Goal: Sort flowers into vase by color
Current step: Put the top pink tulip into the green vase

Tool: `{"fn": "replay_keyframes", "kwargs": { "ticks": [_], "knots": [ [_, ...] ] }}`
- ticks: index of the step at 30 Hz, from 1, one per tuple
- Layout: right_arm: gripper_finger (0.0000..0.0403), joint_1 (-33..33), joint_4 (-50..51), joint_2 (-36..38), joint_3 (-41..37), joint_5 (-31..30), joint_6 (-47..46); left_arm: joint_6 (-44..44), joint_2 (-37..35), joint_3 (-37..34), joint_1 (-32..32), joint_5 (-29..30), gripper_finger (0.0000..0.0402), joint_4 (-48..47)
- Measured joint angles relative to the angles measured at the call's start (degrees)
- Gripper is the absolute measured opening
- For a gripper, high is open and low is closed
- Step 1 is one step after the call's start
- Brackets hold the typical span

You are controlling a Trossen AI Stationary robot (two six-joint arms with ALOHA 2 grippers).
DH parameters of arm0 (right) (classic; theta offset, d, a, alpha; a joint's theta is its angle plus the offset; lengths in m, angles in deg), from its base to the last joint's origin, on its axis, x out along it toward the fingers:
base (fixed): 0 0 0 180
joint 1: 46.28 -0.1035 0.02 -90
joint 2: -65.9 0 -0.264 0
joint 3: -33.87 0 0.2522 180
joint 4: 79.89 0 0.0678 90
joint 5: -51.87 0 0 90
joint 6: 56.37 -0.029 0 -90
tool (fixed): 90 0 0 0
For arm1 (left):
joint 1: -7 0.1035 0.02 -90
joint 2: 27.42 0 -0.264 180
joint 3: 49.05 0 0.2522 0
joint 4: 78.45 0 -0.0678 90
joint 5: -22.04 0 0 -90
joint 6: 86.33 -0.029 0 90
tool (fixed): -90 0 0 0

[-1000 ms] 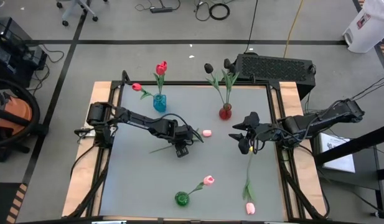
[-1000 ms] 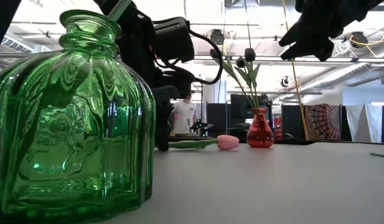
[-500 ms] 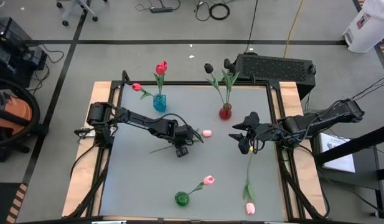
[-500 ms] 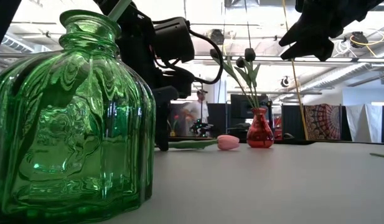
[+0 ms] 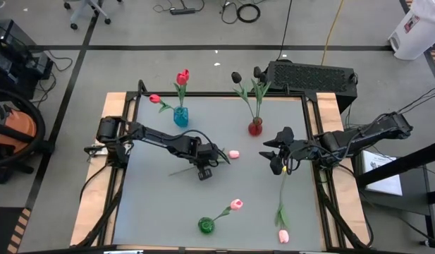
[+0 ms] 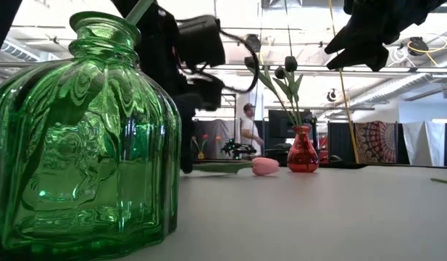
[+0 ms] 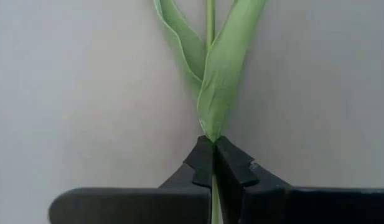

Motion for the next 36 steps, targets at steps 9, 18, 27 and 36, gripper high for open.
{"fn": "replay_keyframes", "kwargs": {
  "ticks": [9,18,27,36],
  "knots": [
    [0.0210,0.01,0.02,0.01,0.00,-0.01,0.00,0.02,-5.52,3.65,-2.12,0.12,0.0003,0.96],
    [0.0210,-0.01,-0.03,-0.02,0.00,0.01,0.00,0.04,-11.70,5.78,-2.53,0.77,0.0002,2.36],
    [0.0210,0.01,-0.44,-0.02,0.00,-0.01,0.00,0.22,-18.13,5.73,-2.53,1.22,0.0002,3.06],
    [0.0210,0.01,-0.45,-0.01,0.00,0.01,0.00,1.49,-24.42,5.70,-2.90,1.26,0.0002,5.03]
  ]
}}
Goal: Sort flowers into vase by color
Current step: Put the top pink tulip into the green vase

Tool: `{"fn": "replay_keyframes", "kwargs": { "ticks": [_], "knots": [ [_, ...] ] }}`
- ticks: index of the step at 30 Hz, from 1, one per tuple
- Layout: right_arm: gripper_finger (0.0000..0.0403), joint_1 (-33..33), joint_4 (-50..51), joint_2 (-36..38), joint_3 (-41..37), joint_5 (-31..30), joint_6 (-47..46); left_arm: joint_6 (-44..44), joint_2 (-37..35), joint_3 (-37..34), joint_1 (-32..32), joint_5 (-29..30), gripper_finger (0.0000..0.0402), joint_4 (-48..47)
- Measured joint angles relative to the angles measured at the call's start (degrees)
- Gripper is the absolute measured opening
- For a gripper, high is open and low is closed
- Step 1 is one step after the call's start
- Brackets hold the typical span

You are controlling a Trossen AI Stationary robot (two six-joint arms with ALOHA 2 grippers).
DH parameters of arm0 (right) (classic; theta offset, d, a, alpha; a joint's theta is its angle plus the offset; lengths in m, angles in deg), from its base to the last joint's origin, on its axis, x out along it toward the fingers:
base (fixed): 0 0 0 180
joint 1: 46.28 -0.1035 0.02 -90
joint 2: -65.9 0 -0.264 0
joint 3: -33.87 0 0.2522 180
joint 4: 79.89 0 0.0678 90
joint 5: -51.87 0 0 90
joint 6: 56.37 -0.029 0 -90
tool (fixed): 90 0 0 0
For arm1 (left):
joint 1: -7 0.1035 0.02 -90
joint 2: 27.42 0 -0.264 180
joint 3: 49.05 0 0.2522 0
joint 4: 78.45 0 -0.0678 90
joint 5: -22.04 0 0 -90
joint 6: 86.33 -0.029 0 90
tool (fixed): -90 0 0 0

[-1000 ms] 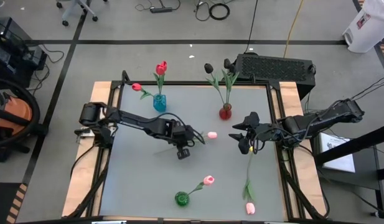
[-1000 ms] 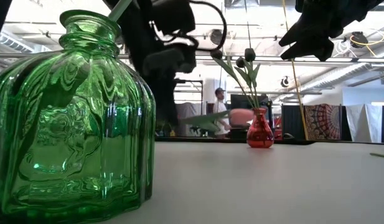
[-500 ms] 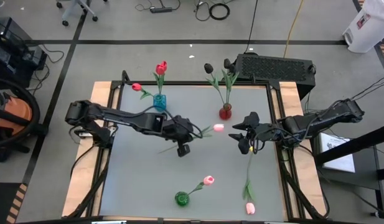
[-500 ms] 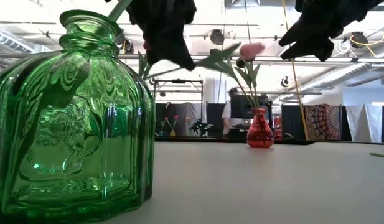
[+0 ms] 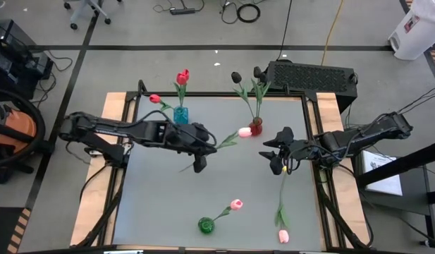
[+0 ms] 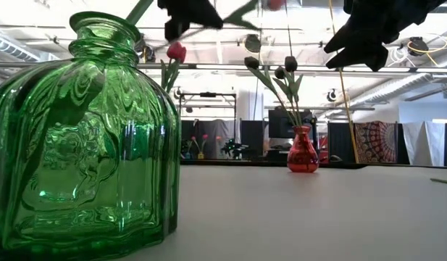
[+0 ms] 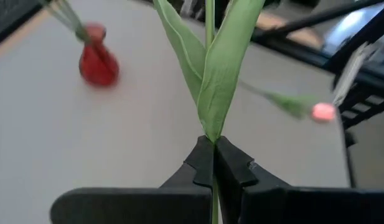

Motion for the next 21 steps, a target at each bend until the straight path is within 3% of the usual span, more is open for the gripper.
{"fn": "replay_keyframes", "kwargs": {
  "ticks": [11,21],
  "knots": [
    [0.0210,0.00,0.01,-0.01,0.00,-0.02,0.00,-3.21,-7.51,0.00,-3.18,-0.43,0.0001,6.69],
    [0.0210,0.00,-2.00,-0.01,0.00,-0.02,-0.96,-6.38,-12.30,0.00,-10.00,-0.53,0.0001,14.03]
  ]
}}
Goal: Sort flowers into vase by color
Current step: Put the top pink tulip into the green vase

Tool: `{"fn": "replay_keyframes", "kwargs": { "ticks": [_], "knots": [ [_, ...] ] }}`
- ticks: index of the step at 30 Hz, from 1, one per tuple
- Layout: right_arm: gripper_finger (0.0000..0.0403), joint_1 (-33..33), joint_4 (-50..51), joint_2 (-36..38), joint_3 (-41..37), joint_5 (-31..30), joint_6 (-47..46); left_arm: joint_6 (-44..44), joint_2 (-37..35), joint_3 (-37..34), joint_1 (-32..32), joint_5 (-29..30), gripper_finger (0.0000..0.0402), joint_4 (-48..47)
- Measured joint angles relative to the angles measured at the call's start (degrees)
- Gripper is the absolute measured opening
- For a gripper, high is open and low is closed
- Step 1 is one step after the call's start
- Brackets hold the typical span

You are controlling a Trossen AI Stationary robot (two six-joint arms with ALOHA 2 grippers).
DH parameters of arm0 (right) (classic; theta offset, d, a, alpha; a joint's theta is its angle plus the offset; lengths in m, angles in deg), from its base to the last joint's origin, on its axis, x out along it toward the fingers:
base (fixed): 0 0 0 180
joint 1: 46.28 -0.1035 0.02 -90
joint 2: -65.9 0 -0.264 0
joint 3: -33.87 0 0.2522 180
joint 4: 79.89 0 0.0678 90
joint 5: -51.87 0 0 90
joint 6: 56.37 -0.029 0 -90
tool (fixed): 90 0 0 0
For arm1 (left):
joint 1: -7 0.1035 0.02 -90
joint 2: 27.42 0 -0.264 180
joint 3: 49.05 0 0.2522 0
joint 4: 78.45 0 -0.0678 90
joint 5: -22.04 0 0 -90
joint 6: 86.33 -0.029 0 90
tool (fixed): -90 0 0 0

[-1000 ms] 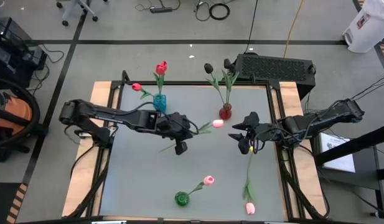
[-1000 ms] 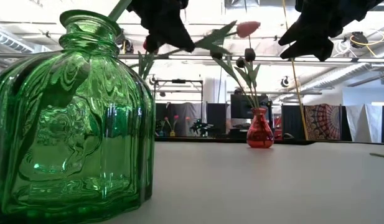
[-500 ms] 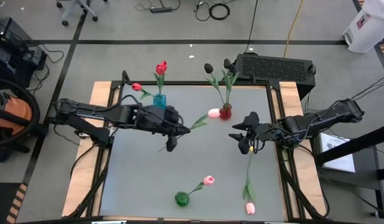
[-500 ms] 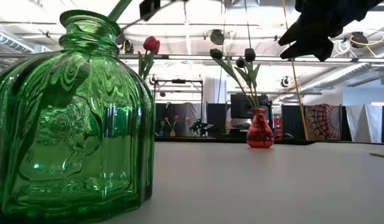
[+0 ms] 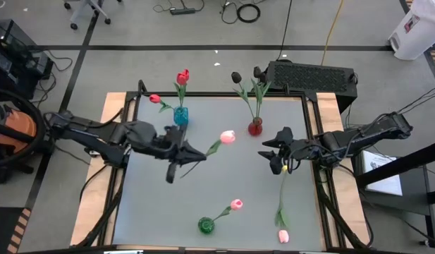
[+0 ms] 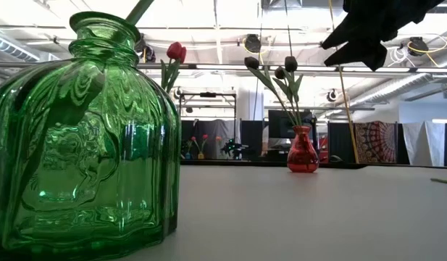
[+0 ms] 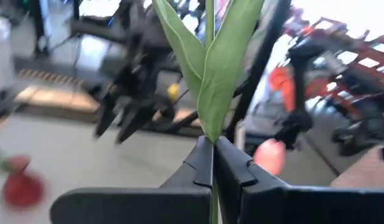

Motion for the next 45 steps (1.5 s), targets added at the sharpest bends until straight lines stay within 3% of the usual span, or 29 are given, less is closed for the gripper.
{"fn": "replay_keyframes", "kwargs": {
  "ticks": [8,14,21,27,37,45],
  "knots": [
    [0.0210,0.00,-2.81,0.00,0.00,0.05,-2.10,-4.68,-0.51,0.02,-6.24,-0.02,0.0001,11.40],
    [0.0210,0.00,-2.80,0.00,0.00,0.06,-12.79,-4.57,-0.49,0.02,-9.67,0.00,0.0001,11.59],
    [0.0210,-0.07,-8.37,-0.22,0.00,0.44,-15.55,-4.65,-0.47,0.02,-13.05,3.74,0.0001,10.71],
    [0.0210,-0.11,-20.86,-1.05,0.00,0.59,-13.54,-4.58,-0.09,-1.16,-14.36,5.18,0.0001,10.81],
    [0.0210,-1.47,-51.99,-10.03,0.29,4.58,1.64,-4.26,-0.05,-3.58,-13.45,7.51,0.0001,11.31],
    [0.0210,-3.00,-53.88,-20.64,11.44,4.87,10.41,-4.10,-0.05,-3.61,-12.69,8.07,0.0001,11.21]
  ]
}}
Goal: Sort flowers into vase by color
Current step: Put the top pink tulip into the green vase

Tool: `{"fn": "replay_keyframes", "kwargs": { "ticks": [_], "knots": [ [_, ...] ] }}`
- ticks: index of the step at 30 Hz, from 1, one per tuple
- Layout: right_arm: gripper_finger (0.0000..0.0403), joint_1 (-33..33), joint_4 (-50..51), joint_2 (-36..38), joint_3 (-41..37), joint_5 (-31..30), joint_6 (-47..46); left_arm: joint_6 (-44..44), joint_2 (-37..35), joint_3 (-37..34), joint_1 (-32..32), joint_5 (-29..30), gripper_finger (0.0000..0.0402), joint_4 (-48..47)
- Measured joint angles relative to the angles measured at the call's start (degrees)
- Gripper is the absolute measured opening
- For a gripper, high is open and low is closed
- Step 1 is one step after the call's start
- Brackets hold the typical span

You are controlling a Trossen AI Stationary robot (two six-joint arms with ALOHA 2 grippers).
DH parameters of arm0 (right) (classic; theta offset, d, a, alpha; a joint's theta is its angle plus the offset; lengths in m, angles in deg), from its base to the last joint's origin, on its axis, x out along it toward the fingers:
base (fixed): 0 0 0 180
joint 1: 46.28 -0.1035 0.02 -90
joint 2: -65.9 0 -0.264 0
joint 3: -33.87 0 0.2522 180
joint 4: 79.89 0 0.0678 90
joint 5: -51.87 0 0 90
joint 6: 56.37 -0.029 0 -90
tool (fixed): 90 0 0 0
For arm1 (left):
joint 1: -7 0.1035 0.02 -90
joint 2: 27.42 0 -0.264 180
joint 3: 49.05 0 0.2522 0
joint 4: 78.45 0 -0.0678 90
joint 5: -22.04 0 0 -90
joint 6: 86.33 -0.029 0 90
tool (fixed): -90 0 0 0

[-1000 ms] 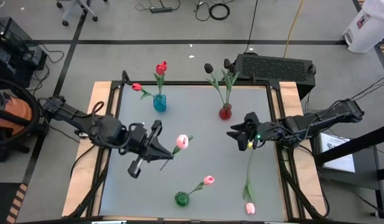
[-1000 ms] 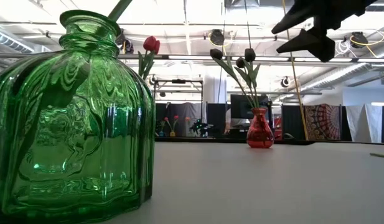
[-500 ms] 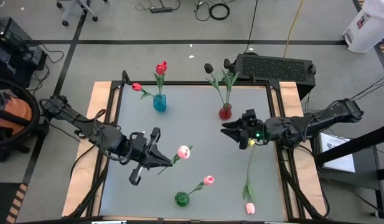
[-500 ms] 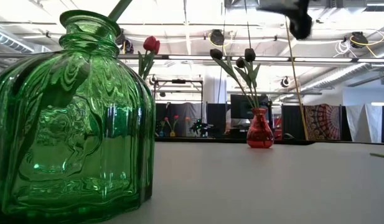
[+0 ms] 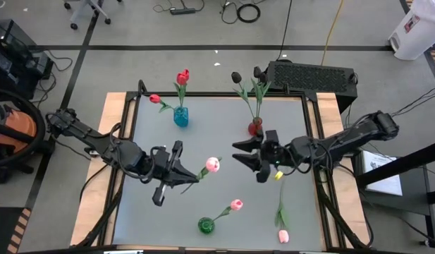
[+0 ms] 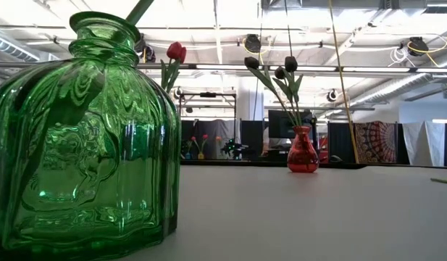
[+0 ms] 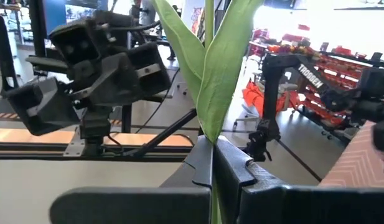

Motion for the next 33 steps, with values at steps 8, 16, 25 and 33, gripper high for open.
{"fn": "replay_keyframes", "kwargs": {
  "ticks": [8,16,25,33],
  "knots": [
    [0.0210,-0.92,4.93,-8.61,14.27,0.68,8.77,0.04,0.00,-0.03,0.03,0.54,0.0001,0.03],
    [0.0210,-0.94,10.72,-15.42,24.79,6.28,10.31,0.04,0.00,-0.04,0.73,0.78,0.0001,0.03],
    [0.0210,-1.07,9.43,-16.95,26.15,8.81,6.65,0.04,-0.04,-0.04,1.89,0.87,0.0001,0.25],
    [0.0210,-1.68,8.13,-16.91,26.15,8.72,7.05,0.25,1.27,-0.04,4.58,0.76,0.0001,2.84]
  ]
}}
